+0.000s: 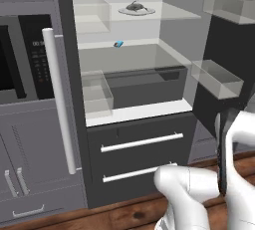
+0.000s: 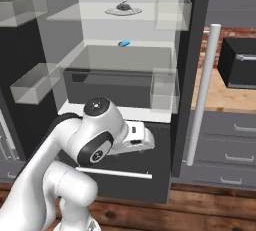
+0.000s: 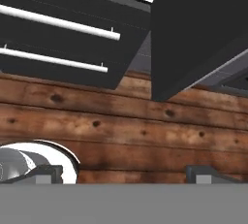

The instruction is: Retrieve the fish from the fridge and place it on the saucepan with marinade on the stove.

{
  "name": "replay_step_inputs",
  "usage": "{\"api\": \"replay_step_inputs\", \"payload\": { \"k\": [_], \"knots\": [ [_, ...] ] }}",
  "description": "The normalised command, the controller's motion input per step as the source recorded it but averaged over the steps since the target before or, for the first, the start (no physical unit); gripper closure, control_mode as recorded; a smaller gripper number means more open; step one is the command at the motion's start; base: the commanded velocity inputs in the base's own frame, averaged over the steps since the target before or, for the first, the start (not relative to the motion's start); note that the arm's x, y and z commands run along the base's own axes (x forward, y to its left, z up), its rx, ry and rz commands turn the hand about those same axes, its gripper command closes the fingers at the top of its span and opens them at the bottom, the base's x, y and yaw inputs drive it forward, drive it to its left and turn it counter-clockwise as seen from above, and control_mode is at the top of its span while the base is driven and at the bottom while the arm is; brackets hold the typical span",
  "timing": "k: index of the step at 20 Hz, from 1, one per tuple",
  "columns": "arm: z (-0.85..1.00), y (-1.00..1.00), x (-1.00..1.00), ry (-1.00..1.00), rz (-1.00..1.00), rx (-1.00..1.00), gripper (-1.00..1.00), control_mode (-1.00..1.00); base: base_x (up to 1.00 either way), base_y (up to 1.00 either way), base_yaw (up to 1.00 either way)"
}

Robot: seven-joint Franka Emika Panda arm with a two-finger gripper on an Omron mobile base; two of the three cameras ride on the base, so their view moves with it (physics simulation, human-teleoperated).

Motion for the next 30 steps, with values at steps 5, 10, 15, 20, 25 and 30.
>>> {"api": "replay_step_inputs", "payload": {
  "k": [5,10,15,20,25,30],
  "knots": [
    [-0.37,0.55,-0.01,-0.08,-0.11,0.10,-1.00,-1.00,0.00,0.00,0.00],
    [-0.27,0.79,-0.01,0.03,0.00,0.19,-1.00,-1.00,0.00,0.00,0.00],
    [0.01,0.87,0.11,-0.04,0.00,0.22,-1.00,-1.00,0.00,0.00,0.00],
    [0.38,0.70,0.05,-0.05,-0.02,-0.05,-1.00,-1.00,0.00,0.00,0.00],
    [0.33,0.14,0.06,0.02,-0.02,-0.17,-1.00,-1.00,0.00,0.00,0.00],
    [0.29,0.00,0.00,0.00,-0.03,-0.03,-1.00,-1.00,0.00,0.00,0.00]
  ]
}}
